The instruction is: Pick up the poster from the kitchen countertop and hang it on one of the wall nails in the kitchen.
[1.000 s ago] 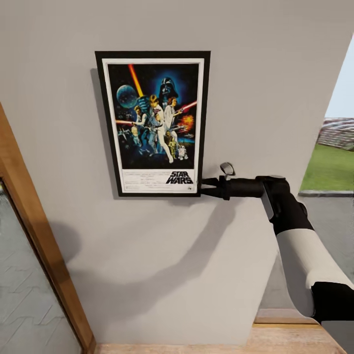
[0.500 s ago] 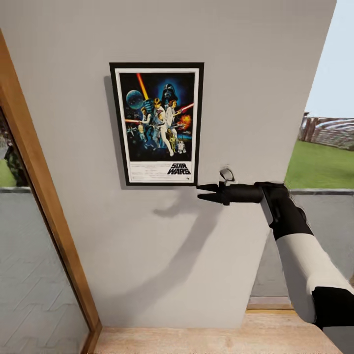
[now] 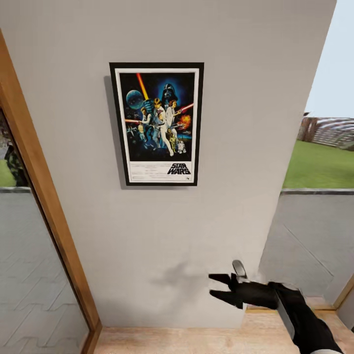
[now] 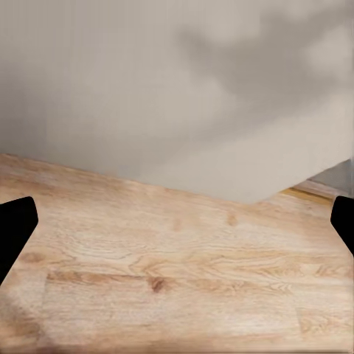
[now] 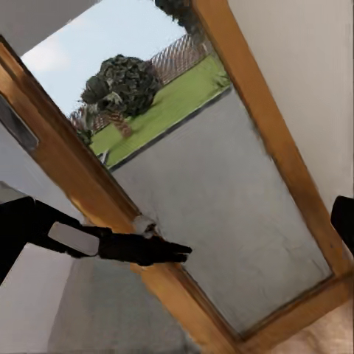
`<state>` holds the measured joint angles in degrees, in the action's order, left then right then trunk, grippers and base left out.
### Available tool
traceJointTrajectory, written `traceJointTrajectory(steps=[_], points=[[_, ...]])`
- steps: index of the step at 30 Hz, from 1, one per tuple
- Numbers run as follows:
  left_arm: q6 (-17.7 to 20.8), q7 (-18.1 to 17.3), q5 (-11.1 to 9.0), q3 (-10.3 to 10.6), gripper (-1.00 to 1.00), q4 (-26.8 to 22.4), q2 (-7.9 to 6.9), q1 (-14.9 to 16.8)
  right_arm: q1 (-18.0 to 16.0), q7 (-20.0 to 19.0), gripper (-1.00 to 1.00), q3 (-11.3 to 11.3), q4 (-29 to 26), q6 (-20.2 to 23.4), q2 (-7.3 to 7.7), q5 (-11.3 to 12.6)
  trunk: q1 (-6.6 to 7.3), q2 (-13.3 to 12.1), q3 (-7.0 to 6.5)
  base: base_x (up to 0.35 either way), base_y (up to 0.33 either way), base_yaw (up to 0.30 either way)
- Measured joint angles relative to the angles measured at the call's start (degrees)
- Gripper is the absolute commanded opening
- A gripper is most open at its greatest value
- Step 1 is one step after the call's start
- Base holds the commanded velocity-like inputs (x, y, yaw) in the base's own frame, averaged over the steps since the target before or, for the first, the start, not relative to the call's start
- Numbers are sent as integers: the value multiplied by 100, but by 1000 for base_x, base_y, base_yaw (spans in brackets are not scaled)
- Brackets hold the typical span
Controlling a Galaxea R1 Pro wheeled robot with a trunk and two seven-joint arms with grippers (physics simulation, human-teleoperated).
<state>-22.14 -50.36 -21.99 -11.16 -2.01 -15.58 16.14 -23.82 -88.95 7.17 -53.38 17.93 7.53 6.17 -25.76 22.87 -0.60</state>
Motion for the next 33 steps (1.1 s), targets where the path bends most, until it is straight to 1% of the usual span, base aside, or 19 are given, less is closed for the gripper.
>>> traceJointTrajectory(steps=[2,4,8,9,11,13,14,15,16,17,18,19,22,23,24,26,27,31,33], points=[[0,38,6,14,100,9,25,0,628,34,100,89,530,-512,128,-1,0,0,0,0,0,0],[0,161,10,17,100,16,63,0,829,50,100,153,1210,-1060,195,-8,0,0,0,0,0,0],[-15,510,17,25,100,21,161,0,990,94,100,190,2297,-1867,363,-12,0,0,-1,0,0,0],[-23,766,42,31,100,22,228,-1,1027,215,100,191,2818,-2221,448,-10,0,0,0,0,0,0],[-30,1071,130,31,100,23,301,0,1052,454,100,191,3328,-2557,521,-4,0,0,-1,0,0,0],[-47,1857,679,25,100,24,469,-3,1080,1466,100,184,4111,-3082,611,-56,0,0,-1,0,0,0],[-47,2024,794,23,100,23,500,-4,1083,1739,100,177,4237,-3140,618,-70,0,0,-1,0,0,0],[-48,2510,1052,35,100,23,567,-4,1090,2595,100,154,4568,-3237,614,-155,0,0,0,0,0,0],[-49,2672,1131,21,100,23,585,-2,1089,2883,100,178,4672,-3261,609,-189,0,0,-1,0,0,0],[-50,2953,1230,12,100,24,606,-3,1091,3381,100,160,4821,-3292,598,-224,0,0,-1,0,0,0],[-50,3093,1262,14,100,24,614,-2,1091,3625,100,160,4882,-3306,588,-239,0,0,-1,0,0,0],[-47,3349,1302,16,100,24,625,-1,1092,4078,100,146,4980,-3324,543,-257,0,0,-1,0,0,0],[-44,3737,1341,21,100,25,635,0,1092,4794,100,143,5128,-3337,447,-269,0,0,-1,0,0,0],[-40,4073,1358,18,100,25,640,0,1094,5517,100,127,5276,-3337,346,-275,0,0,-1,0,0,0],[-38,4277,1366,22,100,23,642,1,1093,6002,100,127,5354,-3335,262,-275,0,0,-1,0,0,0],[-36,4451,1372,27,100,21,643,1,1093,6470,100,128,5406,-3331,188,-274,0,0,-1,0,0,0],[-33,4573,1371,19,100,20,643,1,1094,6870,100,125,5440,-3322,138,-275,0,0,-1,0,0,0],[-29,4779,1374,7,100,12,644,1,1095,7582,100,127,5487,-3308,75,-275,0,0,-1,0,0,0],[-29,4828,1376,5,100,11,644,0,1095,7726,100,129,5490,-3310,68,-272,0,0,-1,0,0,0]])
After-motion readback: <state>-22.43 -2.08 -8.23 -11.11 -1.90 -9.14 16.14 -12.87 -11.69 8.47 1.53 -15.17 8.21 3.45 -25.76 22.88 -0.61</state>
